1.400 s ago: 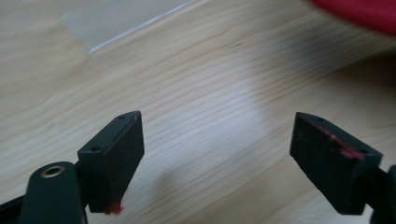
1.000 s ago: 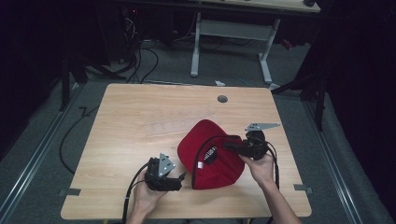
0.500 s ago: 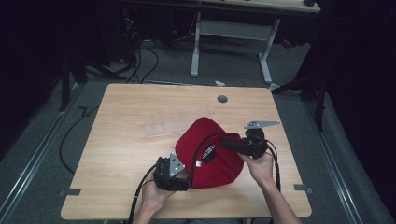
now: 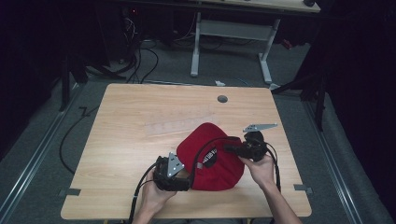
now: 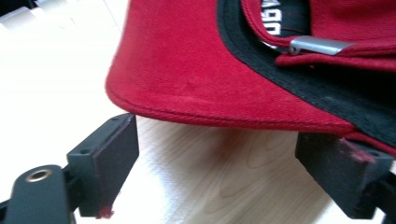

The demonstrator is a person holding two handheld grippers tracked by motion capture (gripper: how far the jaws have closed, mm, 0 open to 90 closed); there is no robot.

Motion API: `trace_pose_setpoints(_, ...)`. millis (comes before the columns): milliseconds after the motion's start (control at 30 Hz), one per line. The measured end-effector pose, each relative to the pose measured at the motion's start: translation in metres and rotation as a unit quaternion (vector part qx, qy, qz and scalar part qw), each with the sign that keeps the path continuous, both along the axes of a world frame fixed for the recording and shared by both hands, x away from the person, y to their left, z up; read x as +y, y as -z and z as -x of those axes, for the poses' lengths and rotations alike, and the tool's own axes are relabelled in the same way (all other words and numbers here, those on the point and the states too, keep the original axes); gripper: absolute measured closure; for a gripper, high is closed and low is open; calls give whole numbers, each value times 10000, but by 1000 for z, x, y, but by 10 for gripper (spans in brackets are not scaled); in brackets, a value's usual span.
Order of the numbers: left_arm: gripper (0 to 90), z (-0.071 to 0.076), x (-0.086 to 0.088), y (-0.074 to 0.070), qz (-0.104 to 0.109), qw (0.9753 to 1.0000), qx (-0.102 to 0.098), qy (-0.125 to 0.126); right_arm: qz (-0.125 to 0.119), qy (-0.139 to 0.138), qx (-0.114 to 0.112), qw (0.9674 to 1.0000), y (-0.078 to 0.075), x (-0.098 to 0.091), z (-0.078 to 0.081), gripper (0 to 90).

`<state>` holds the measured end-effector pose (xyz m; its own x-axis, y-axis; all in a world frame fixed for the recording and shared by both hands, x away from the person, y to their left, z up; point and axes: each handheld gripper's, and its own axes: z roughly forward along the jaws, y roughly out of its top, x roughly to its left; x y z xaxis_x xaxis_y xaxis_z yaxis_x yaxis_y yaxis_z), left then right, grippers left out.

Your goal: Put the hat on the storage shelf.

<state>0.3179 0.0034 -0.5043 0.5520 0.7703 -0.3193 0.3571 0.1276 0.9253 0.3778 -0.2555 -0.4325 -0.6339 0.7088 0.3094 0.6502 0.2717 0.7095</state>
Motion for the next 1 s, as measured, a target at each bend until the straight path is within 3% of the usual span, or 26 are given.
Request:
trace_pose_setpoints(167,141,2,1,-9,-27,9997,-207,86,200,4,108,9997,4,1,1,854)
trace_pose_setpoints(533,146,4,3,-18,-45,9990,-368,252,178,-124,289,9993,3,4,1,854)
trace_pose_setpoints(833,160,7,-4,-17,-322,9973,-505,416,178,-190,414,9988,2,5,0,854)
trace_pose_setpoints(1000,244,9,-13,-18,-390,9957,-568,621,85,-386,462,9982,-1,11,-2,853)
